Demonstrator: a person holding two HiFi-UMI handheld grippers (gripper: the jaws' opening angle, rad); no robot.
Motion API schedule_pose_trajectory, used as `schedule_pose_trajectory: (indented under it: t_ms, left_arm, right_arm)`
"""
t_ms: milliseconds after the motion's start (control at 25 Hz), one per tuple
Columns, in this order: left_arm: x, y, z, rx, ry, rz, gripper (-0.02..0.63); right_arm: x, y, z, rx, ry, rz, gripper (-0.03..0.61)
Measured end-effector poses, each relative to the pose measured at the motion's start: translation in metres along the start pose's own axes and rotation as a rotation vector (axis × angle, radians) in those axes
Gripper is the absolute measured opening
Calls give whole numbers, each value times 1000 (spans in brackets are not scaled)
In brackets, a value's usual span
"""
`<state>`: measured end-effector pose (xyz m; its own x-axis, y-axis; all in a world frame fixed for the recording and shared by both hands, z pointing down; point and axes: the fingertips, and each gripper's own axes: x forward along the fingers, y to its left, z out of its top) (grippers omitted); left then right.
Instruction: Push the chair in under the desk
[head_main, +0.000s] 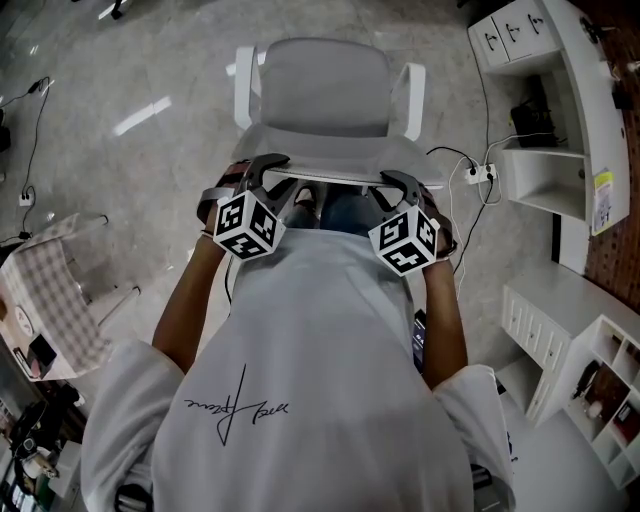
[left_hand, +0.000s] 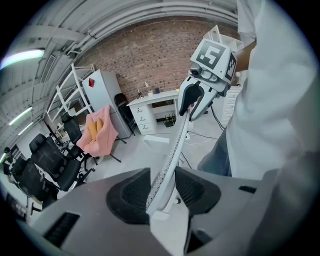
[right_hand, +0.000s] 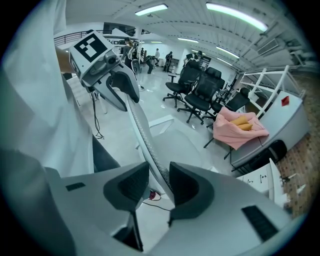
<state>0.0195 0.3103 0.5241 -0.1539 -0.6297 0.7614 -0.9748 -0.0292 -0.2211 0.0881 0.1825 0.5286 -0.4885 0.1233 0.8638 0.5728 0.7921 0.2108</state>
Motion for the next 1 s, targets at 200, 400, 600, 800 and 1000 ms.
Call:
schedule_pose_trajectory:
  t_ms: [200, 400, 600, 800, 1000]
  left_arm:
    - [3, 13, 1, 1, 3, 9, 155]
    - [9, 23, 3, 14, 4, 7, 155]
    - [12, 30, 3, 19, 8, -7, 156]
    - [16, 36, 7, 23, 4, -8, 161]
    - [21, 41, 11, 33, 3, -13, 163]
  right_arm:
    - [4, -9, 6, 6, -3, -15, 146]
    - [7, -17, 9, 1, 14, -23, 140]
    - [10, -21, 12, 10, 18, -20, 138]
    - [11, -27, 12, 22, 25, -25, 138]
    - [12, -32, 11, 30, 34, -29, 137]
